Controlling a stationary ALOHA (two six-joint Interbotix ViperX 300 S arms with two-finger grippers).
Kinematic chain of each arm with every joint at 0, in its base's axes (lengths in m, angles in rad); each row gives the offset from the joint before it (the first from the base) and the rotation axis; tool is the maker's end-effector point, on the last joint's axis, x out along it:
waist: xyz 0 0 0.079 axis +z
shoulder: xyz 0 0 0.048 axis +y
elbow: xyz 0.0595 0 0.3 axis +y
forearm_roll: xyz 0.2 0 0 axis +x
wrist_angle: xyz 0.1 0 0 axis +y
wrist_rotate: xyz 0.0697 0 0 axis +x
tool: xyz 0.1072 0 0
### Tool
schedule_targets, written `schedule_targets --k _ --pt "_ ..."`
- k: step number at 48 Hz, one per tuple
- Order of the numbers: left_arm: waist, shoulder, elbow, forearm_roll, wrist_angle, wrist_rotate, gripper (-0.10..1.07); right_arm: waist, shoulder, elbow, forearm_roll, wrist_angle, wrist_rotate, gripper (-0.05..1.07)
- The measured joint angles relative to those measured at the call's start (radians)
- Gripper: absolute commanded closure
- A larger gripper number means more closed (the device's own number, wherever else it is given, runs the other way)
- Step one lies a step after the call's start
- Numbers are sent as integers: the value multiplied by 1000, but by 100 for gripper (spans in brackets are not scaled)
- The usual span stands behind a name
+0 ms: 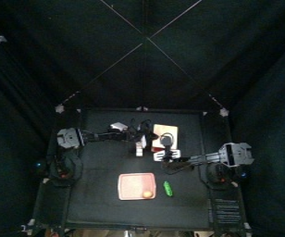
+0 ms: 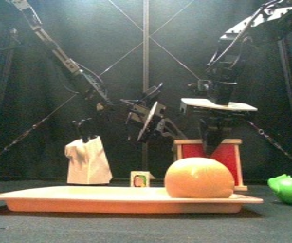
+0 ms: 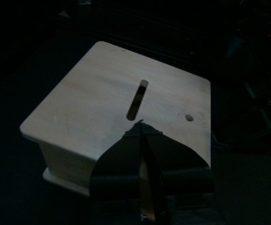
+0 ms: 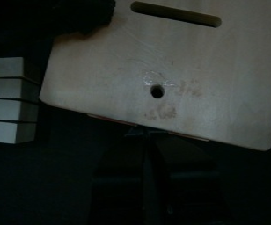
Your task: Close drawer
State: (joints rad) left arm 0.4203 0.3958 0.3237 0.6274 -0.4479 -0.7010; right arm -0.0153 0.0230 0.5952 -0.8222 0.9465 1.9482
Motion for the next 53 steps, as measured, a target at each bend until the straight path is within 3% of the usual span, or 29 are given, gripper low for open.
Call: schedule_targets --k 12,23,34,53 --pt "0 -14 12 0 0 2 61 9 0 -3 12 2 11 81" --pt "-2 -91 101 3 -21 29 61 80 -29 -31 6 17 14 81" --pt "-8 -219 207 5 -80 74 61 143 -46 -58 0 72 15 81" --pt "-5 -466 380 6 -87 75 61 173 -44 -75 3 81 15 81"
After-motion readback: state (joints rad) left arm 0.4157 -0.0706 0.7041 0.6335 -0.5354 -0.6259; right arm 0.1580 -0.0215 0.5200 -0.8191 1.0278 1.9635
